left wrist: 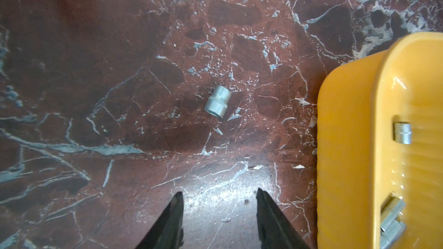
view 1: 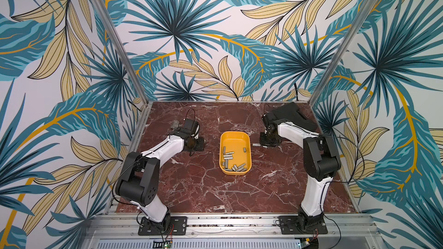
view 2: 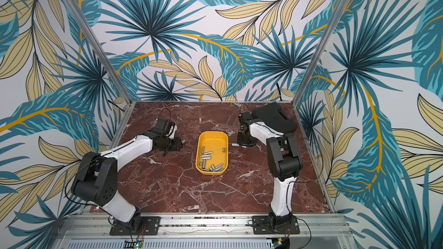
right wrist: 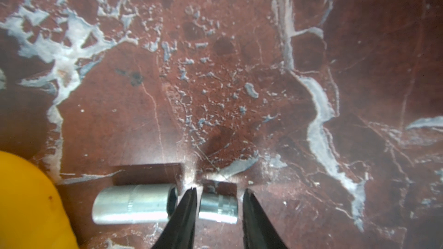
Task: Take out the socket from the storage box
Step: Place the socket head at the center of the board, then pick up the socket head from the storage box.
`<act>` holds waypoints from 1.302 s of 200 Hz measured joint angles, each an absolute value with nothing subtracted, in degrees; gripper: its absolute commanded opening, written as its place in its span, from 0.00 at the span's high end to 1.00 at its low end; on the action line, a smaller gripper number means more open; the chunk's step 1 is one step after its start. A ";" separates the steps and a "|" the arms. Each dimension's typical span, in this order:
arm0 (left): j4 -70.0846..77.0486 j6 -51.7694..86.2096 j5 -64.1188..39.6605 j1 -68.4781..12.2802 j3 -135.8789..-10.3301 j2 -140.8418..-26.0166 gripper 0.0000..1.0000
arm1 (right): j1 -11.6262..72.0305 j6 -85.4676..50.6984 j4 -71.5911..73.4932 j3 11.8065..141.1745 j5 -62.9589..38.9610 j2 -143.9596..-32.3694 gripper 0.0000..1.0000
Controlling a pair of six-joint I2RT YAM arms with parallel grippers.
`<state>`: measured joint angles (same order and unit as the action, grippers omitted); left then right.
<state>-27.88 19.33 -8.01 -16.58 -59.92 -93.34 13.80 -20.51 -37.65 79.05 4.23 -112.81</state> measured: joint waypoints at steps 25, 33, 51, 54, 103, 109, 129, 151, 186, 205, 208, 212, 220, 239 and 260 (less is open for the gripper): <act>-27.97 19.29 -8.16 -17.06 -59.92 -93.12 0.48 | 13.80 -20.53 -38.02 79.37 3.99 -112.73 0.66; -28.03 19.29 -8.19 -17.30 -59.92 -93.12 0.48 | 13.80 -20.53 -38.11 79.37 3.81 -112.60 0.66; -28.12 19.27 -8.19 -17.85 -59.92 -93.12 0.48 | 13.80 -20.58 -38.28 79.29 3.36 -111.98 0.66; -28.14 19.25 -8.21 -17.91 -59.92 -93.12 0.48 | 13.80 -20.58 -38.33 79.22 3.33 -111.74 0.66; -30.46 17.93 -8.32 -19.66 -60.95 -93.12 0.47 | 13.80 -20.58 -39.27 76.79 3.16 -105.95 0.66; -31.03 17.67 -8.34 -20.21 -61.54 -93.12 0.47 | 13.80 -20.60 -39.35 76.66 3.16 -105.10 0.66; -32.51 16.40 -8.36 -22.79 -64.40 -93.12 0.51 | 13.80 -20.75 -39.35 76.42 3.09 -102.19 0.66; -33.67 14.28 -8.36 -26.37 -68.40 -93.58 0.54 | 13.80 -20.99 -39.33 76.36 2.92 -99.46 0.66; -35.77 9.91 -8.45 -31.99 -74.89 -97.06 0.54 | 13.80 -21.19 -39.31 76.07 2.48 -96.95 0.66; -37.23 7.55 -8.36 -35.07 -78.15 -100.71 0.55 | 13.80 -21.43 -39.33 75.46 2.26 -96.57 0.66; -37.39 7.20 -8.34 -35.46 -78.52 -101.30 0.55 | 13.80 -21.45 -39.33 75.33 2.26 -96.57 0.66; -37.71 6.81 -8.34 -36.01 -79.05 -102.02 0.56 | 13.80 -21.45 -39.29 75.18 2.17 -96.55 0.66; -38.44 6.11 -8.32 -36.93 -80.01 -103.48 0.57 | 13.80 -21.54 -39.29 74.85 2.07 -96.53 0.66; -39.97 4.71 -8.12 -39.05 -81.97 -107.02 0.58 | 13.80 -21.82 -39.24 73.87 1.83 -96.53 0.66; -41.36 3.84 -7.44 -40.40 -84.12 -110.50 0.59 | 13.80 -22.06 -39.24 72.71 1.56 -96.47 0.66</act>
<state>-41.36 3.84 -7.44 -40.40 -84.12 -110.50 13.80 -22.06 -39.24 72.71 1.56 -96.47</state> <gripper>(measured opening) 0.418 0.344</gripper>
